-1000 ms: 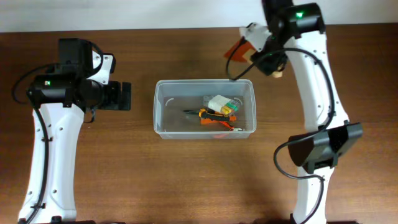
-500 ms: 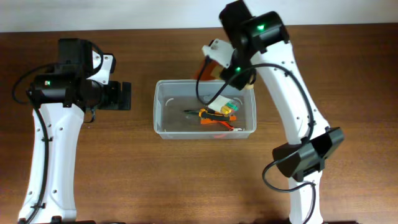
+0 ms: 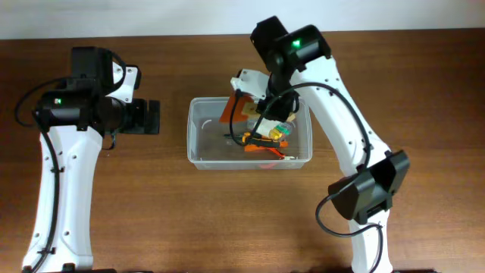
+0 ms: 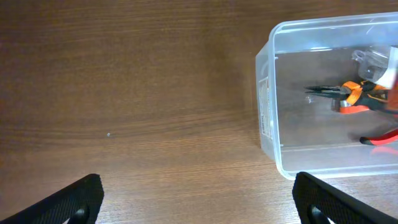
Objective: Pack container
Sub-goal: 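Lift the scraper and carry it left over the container, then lower the scraper into the container and open the right gripper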
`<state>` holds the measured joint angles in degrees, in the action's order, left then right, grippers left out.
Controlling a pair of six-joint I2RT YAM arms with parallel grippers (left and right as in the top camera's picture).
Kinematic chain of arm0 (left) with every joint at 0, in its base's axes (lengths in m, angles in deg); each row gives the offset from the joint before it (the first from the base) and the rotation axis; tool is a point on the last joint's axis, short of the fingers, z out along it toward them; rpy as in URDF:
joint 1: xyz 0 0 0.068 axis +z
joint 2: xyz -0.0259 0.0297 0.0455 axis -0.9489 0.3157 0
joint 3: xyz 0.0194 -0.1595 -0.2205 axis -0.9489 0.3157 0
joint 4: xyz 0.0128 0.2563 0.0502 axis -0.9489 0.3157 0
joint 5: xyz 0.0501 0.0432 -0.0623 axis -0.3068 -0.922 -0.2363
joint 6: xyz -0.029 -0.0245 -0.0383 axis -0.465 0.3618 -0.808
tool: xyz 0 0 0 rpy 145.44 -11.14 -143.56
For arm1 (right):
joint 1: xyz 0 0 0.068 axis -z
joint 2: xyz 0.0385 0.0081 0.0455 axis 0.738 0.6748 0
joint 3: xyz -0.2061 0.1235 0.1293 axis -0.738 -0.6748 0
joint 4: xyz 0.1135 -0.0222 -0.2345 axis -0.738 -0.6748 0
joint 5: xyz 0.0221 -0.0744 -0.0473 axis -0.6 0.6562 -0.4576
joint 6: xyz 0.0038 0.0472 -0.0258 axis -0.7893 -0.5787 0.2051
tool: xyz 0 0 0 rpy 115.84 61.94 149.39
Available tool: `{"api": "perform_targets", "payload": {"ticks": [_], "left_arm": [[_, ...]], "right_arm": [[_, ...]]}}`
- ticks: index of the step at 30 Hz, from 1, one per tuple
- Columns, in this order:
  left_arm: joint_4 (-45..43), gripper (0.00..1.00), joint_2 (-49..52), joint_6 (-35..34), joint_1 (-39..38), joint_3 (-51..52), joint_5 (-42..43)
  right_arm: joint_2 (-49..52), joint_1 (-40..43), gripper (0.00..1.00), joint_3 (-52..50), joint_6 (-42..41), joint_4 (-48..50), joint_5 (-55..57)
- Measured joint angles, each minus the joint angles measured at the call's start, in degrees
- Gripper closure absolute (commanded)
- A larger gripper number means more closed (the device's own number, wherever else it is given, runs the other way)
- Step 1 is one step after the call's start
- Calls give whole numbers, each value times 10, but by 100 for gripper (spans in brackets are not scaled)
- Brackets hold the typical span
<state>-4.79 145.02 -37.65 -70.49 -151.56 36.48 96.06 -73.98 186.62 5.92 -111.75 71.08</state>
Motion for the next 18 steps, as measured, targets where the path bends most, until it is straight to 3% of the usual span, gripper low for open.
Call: {"api": "perform_targets", "payload": {"ticks": [18], "left_arm": [[0,1,0,0,0,0,0]], "right_arm": [[0,0,82,-156,48,120,-18]]}}
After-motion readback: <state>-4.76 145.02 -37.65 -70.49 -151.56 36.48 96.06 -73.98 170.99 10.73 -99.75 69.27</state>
